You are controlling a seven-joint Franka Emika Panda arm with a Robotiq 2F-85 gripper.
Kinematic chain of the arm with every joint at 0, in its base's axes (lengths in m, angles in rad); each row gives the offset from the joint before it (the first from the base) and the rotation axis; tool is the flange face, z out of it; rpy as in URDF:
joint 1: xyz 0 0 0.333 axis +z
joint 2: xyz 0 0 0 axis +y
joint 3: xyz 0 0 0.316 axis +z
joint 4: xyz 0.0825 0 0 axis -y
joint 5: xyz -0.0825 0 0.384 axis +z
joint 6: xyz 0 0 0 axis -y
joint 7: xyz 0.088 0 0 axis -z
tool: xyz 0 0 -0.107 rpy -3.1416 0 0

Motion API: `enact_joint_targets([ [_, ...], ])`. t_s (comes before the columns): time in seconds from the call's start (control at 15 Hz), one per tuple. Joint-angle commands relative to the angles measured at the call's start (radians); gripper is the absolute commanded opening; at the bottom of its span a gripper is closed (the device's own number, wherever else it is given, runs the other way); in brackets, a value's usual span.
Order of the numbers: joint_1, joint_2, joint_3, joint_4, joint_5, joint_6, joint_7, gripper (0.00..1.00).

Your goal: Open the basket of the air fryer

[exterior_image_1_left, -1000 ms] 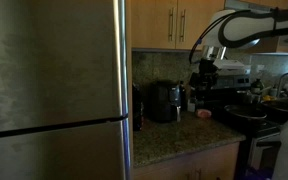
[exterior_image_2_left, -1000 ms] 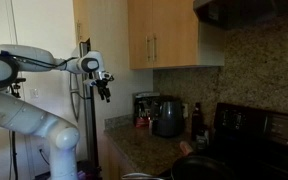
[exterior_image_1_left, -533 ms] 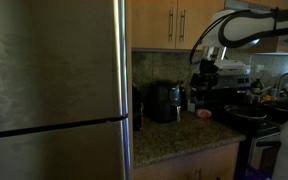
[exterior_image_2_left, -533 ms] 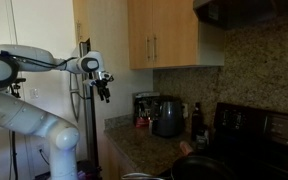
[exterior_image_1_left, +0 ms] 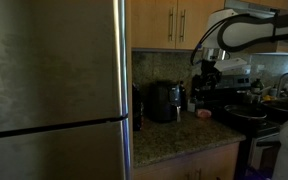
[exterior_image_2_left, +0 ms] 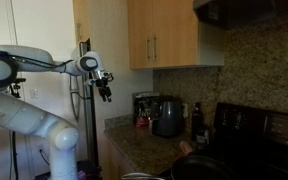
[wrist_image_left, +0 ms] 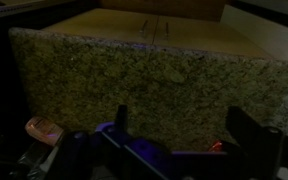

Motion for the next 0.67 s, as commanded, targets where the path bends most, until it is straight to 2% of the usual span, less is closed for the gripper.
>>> enact_joint_targets([
  [0.0,-0.011,-0.001,0.009,0.003,0.003,-0.003,0.002,1.0],
  [0.13,-0.014,-0.002,0.013,0.004,0.002,-0.003,0.008,1.0],
  [0.2,-0.026,0.045,0.014,0.005,0.007,-0.012,0.013,1.0],
  [0.27,-0.024,0.115,-0.011,-0.021,0.043,0.004,-0.007,1.0],
  [0.4,-0.013,0.17,-0.049,-0.092,0.094,0.096,-0.053,1.0],
  [0.6,-0.042,0.314,-0.103,-0.134,0.122,0.165,-0.068,1.0],
])
